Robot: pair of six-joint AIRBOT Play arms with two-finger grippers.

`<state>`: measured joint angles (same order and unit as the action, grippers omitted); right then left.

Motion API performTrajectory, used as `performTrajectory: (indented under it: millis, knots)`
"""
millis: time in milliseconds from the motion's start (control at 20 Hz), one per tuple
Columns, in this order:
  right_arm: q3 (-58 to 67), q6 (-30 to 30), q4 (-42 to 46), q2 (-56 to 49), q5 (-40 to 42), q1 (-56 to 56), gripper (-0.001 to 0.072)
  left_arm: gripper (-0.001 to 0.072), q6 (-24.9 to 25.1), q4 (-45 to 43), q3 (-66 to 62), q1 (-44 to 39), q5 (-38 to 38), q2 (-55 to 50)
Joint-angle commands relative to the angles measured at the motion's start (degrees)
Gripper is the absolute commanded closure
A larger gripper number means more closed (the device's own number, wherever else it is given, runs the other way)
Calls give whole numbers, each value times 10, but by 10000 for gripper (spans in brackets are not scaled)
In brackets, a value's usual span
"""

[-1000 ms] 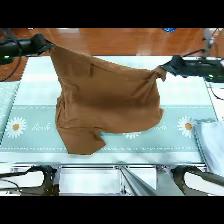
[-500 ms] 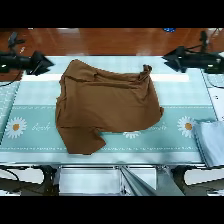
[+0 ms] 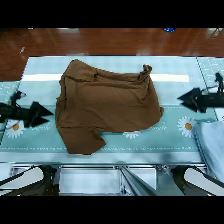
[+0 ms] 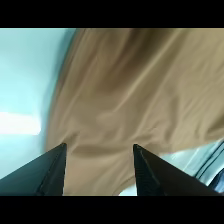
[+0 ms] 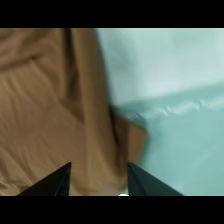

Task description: Fold the shirts.

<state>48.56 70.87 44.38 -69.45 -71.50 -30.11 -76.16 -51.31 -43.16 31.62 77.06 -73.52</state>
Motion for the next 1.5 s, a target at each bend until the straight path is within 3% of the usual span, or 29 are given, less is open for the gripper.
performTrajectory:
  millis: [0,200,350,450,800,1150,1200,1300,1350,1450]
  knots:
    - [-100,-13,29,49,7,-8,311,199,-28,-39,88,9,-23,22]
    - [-105,-15,20,49,15,-8,311,200,-28,-37,102,-29,-56,20]
    - [-105,-11,21,49,15,-8,311,215,-33,-24,99,-92,-125,9]
    - [-112,-11,37,49,15,-7,311,683,-6,-22,92,-125,-134,2]
    - [-160,-13,34,14,56,17,311,687,4,-23,78,-134,-121,1]
    - [-108,-15,-96,-101,162,164,323,687,5,-23,77,-134,-116,2]
    - [-89,-12,-104,-115,163,184,368,687,5,-23,76,-134,-117,2]
    - [-55,-13,-106,-132,144,213,622,687,5,-21,71,-134,-107,2]
    - [-38,-23,-101,-132,125,221,688,687,5,-21,63,-134,-97,2]
    - [16,-23,-96,-106,73,218,689,687,20,-7,15,-134,-68,20]
